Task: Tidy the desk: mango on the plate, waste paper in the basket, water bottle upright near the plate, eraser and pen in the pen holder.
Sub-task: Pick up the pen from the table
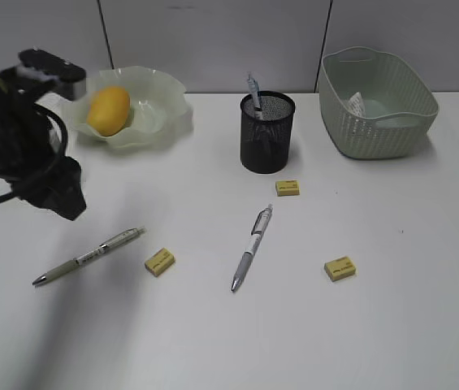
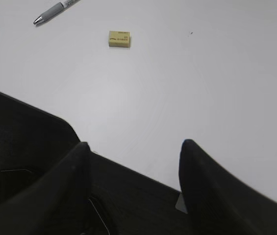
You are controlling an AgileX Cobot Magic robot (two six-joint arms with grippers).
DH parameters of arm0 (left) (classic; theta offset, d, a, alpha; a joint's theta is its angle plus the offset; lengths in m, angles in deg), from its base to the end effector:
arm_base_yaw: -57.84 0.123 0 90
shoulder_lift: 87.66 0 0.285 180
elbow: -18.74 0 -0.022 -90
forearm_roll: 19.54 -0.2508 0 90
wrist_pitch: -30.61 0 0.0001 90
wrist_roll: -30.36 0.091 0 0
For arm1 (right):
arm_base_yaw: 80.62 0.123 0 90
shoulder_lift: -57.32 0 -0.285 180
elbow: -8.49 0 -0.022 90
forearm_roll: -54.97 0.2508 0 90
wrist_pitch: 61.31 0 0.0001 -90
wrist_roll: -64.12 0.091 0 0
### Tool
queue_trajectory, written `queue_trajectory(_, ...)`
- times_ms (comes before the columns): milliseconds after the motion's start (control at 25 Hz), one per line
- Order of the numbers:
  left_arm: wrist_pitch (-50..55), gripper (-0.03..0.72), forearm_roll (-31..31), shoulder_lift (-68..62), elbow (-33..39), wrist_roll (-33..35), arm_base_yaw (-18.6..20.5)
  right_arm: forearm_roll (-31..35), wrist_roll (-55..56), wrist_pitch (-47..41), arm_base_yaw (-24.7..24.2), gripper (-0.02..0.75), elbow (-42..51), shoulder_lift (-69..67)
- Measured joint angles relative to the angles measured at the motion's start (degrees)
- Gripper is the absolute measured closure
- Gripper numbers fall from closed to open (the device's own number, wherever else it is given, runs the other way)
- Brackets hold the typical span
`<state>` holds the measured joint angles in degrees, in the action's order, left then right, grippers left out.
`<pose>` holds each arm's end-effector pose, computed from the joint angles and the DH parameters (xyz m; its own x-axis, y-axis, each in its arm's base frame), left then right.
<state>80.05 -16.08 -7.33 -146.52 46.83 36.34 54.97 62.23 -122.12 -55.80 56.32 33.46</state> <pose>0.2875 -0.1177 0.2330 -0.7732 0.5683 -0.2813 0.5859 0.8100 0.0259 0.0341 0.0158 0.2764 -0.5990 -0.3134 -0.7369 -0.4398 0.8978 -0.0243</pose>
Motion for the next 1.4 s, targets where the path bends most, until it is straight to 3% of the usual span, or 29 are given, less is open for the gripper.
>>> queue_trajectory(200,1.4,0.15,-0.1,-8.9,-3.8,3.6,-2.3,0.0,0.0,0.0,0.0,0.281,0.0,0.0)
queue_trajectory(840,3.9,0.207,-4.5,-26.4,-12.4,6.4,-2.4,0.0,0.0,0.0,0.0,0.281,0.0,0.0)
queue_trajectory(1080,3.4,0.291,-5.4,-27.5,-12.7,6.4,-2.4,0.0,0.0,0.0,0.0,0.281,0.0,0.0)
queue_trajectory(1400,2.9,0.494,-6.8,-27.8,-13.1,6.3,-2.2,0.0,0.0,0.0,0.0,0.281,0.0,0.0)
